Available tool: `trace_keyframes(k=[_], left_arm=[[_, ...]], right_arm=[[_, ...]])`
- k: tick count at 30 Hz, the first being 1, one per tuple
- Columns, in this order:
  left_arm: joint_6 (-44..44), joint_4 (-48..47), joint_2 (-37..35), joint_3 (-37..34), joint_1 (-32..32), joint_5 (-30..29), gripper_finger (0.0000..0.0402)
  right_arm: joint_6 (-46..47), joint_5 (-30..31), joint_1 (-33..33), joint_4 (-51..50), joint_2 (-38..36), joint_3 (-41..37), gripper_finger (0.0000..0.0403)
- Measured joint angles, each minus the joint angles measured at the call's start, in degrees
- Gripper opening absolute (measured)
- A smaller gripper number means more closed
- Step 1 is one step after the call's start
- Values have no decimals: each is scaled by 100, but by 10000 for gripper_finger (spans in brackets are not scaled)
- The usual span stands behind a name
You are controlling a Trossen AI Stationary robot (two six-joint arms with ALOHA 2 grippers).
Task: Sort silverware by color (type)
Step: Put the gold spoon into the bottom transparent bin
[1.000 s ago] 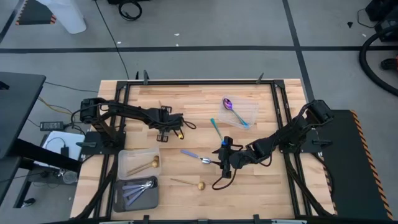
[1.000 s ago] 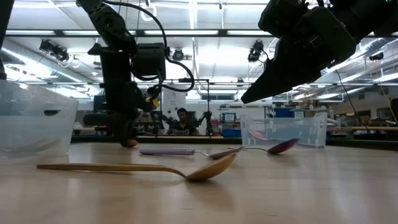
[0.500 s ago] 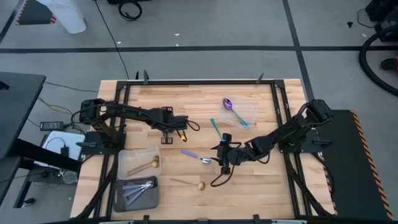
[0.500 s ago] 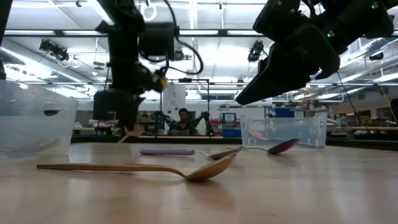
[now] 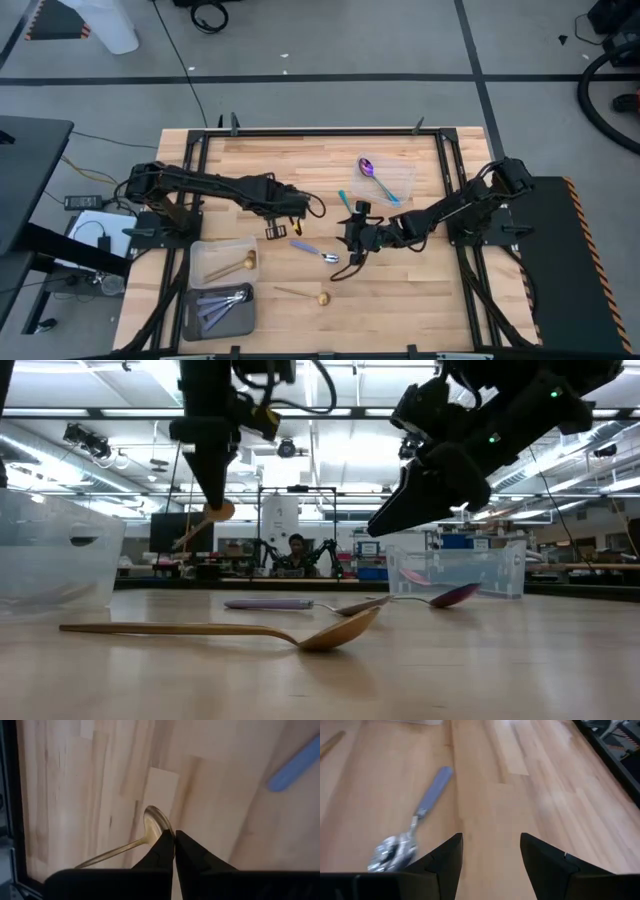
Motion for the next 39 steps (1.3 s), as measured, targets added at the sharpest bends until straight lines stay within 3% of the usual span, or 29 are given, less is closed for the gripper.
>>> trace_keyframes(k=[9, 20, 32, 39], left_arm=[[-1283, -257, -2, 119, -699, 417, 11], [-2759, -942, -7, 119, -1422, 444, 11], [-3854, -1494, -9, 228, -1966, 510, 11], [-4460, -1692, -9, 586, -2177, 498, 11]], right_arm=[[-551, -271, -466, 438, 0, 0, 208], [-1136, -883, -975, 1194, 0, 0, 208], [-1377, -1919, -1598, 1697, 0, 0, 208], [-1467, -2084, -1897, 1786, 0, 0, 208]])
